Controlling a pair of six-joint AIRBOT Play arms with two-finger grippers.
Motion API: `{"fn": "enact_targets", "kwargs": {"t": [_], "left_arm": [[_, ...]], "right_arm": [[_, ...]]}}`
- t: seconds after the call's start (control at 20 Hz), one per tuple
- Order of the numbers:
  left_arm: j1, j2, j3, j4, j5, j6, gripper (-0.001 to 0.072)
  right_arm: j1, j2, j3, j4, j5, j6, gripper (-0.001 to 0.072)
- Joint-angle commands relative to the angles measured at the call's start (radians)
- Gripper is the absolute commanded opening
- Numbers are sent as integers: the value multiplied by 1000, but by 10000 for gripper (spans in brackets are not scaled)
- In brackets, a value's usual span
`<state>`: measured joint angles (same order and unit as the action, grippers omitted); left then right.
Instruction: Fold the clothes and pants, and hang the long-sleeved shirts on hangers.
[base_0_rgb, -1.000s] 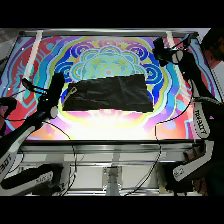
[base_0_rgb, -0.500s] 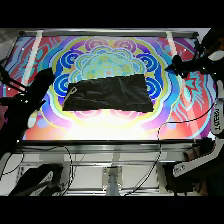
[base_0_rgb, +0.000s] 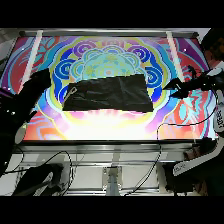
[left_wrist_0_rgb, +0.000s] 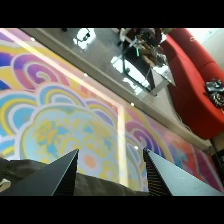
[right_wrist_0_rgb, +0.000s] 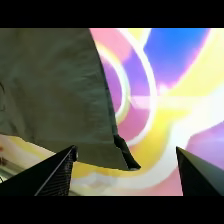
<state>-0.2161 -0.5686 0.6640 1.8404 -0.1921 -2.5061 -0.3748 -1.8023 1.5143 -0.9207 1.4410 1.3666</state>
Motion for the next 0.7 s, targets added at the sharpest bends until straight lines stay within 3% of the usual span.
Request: {"fn": "enact_targets", "kwargs": {"t": [0.0,0.3,0.65], "left_arm": [[-23,14,1,-20,-15,0,475],[-25,14,1,-20,-15,0,475],[-25,14,1,-20,-15,0,475]], "right_arm": [[51,-76,-12,-30,82,0,692],[117,-148,-9,35,78,-61,692],[174,-219,51,98,47,-40,692]]}}
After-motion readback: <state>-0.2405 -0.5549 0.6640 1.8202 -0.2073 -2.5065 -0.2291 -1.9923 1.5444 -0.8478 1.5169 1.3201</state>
